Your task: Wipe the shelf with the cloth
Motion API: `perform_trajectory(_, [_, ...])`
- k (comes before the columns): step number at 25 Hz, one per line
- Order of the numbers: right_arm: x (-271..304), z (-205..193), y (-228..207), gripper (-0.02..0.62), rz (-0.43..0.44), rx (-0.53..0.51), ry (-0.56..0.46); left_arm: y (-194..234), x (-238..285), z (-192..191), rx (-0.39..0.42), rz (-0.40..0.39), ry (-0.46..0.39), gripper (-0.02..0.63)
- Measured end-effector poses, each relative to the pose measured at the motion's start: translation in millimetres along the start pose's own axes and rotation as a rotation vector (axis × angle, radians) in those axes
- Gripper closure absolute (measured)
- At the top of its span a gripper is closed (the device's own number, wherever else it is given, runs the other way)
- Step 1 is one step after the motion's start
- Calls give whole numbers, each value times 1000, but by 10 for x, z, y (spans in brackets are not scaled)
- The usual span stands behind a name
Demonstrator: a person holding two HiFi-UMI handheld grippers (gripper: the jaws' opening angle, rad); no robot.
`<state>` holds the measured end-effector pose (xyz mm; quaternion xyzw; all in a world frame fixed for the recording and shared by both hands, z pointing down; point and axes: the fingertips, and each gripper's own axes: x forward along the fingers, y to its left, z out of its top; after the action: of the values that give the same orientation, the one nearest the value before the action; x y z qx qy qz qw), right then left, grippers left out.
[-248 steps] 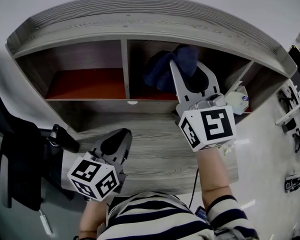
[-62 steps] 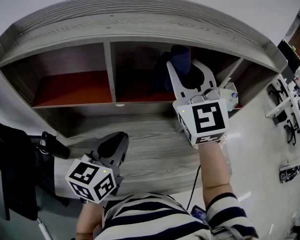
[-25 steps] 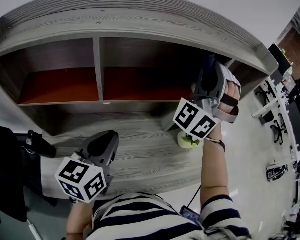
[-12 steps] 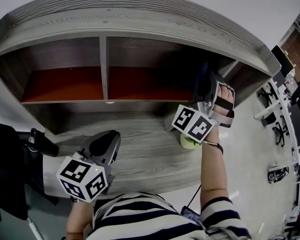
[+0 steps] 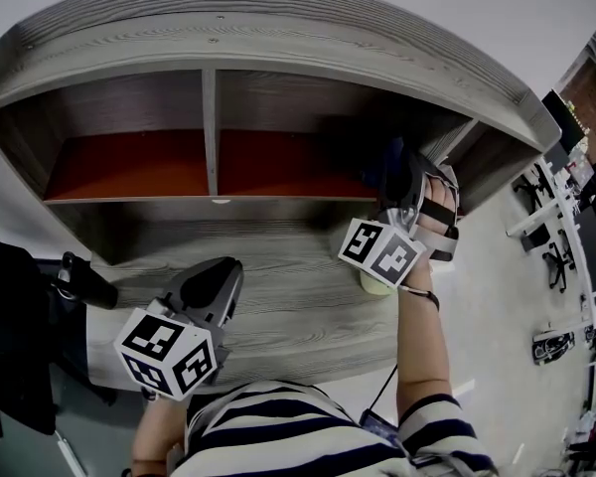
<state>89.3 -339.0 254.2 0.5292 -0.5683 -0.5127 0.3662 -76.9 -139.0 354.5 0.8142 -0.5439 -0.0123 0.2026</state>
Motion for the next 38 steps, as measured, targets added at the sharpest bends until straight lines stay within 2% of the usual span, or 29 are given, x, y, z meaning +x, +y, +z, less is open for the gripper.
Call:
perform_trajectory(7, [-7, -31, 134, 503, 57, 19, 20, -16, 15, 4, 4, 1, -2, 566])
perform_trajectory(16, [-55, -33, 172, 505, 107, 137, 11, -58, 6, 23, 11, -2, -12, 566])
perform_trajectory(22, [-200, 14, -16, 503, 75, 381, -61, -51, -23, 39, 9, 2, -20, 566])
perform_trajectory(28, [-490, 122, -412, 503, 53, 716, -194, -87, -26, 77, 13, 1, -40, 565])
perform_trajectory(31, [-632, 135, -508, 503, 87, 858, -250, -92, -25, 110, 11, 5, -53, 565])
perform_trajectory(38, [-969, 170, -443, 503, 190, 1039, -341, -62, -26, 179, 9, 24, -83, 566])
